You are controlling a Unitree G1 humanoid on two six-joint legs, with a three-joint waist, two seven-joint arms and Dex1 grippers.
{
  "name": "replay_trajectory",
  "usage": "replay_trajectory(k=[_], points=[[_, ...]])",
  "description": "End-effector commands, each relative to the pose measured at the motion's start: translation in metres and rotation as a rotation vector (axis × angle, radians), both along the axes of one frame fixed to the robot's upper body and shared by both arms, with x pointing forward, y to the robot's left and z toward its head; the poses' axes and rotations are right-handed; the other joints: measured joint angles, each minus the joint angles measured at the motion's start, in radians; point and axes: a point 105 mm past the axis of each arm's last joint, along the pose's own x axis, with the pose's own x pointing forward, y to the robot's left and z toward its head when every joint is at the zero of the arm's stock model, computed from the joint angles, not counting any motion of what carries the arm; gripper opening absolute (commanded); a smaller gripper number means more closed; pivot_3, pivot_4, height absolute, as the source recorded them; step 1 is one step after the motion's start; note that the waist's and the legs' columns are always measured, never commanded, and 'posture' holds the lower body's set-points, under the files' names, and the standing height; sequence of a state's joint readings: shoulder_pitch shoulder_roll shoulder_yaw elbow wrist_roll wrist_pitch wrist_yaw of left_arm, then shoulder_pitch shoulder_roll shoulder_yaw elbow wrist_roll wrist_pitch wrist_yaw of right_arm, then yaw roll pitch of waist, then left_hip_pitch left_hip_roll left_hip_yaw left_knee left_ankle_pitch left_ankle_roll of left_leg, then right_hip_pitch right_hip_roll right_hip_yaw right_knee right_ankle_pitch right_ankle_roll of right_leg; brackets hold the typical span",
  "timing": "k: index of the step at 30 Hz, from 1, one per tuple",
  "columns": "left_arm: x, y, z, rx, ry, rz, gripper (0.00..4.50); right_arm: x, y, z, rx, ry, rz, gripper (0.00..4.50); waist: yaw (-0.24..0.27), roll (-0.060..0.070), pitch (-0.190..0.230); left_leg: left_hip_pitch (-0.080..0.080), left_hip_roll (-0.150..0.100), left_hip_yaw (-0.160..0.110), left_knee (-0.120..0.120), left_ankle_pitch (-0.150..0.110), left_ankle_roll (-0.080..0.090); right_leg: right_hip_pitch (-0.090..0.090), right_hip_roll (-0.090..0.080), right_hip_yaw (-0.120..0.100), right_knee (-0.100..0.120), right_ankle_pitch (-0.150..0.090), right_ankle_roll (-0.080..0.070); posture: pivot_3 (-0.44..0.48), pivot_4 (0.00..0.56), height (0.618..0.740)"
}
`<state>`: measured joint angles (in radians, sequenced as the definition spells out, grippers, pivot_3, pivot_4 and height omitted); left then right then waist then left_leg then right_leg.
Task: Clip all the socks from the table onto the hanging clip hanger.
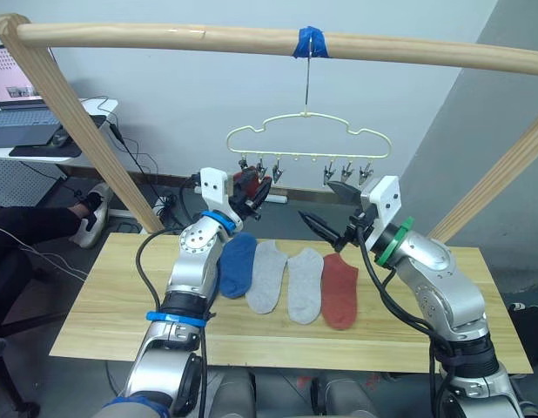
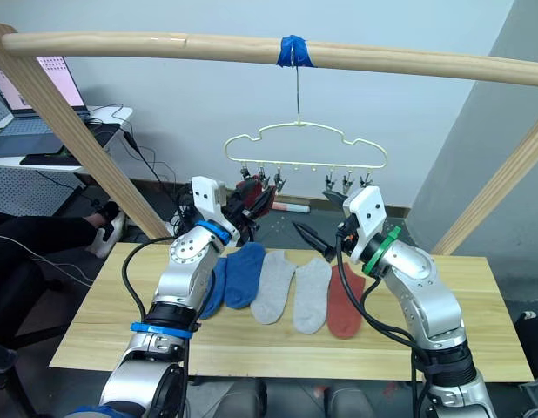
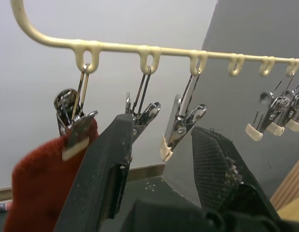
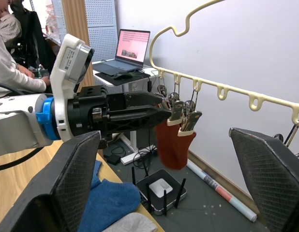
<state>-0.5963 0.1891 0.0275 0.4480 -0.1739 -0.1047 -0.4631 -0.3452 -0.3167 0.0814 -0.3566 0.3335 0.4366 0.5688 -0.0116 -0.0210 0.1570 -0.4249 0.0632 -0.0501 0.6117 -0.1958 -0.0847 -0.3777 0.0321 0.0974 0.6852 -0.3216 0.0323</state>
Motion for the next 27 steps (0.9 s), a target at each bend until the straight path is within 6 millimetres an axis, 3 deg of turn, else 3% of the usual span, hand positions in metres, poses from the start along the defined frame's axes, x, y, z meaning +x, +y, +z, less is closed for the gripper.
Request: replay_trajectory(k=[1,27], points=[[0.004,0.0,0.014,-0.008,-0.064,0.023,2.14,-0.007,0.004,0.019,0.004,-0.076,0.026,4.5,-0.001,0.0,0.0,0.0,0.0,0.0,0.0,0.0,0.0,0.0,0.0,0.0,0.0,0.0,0.0,-0.017,0.137,0.74],[0.022,-0.001,0.019,-0.009,-0.095,0.077,2.14,-0.006,0.002,0.02,0.001,-0.075,0.008,4.5,-0.021,0.0,0.0,0.001,-0.001,0.0,0.002,0.0,0.0,0.0,0.0,0.0,0.005,0.0,0.0,-0.033,0.143,0.74]])
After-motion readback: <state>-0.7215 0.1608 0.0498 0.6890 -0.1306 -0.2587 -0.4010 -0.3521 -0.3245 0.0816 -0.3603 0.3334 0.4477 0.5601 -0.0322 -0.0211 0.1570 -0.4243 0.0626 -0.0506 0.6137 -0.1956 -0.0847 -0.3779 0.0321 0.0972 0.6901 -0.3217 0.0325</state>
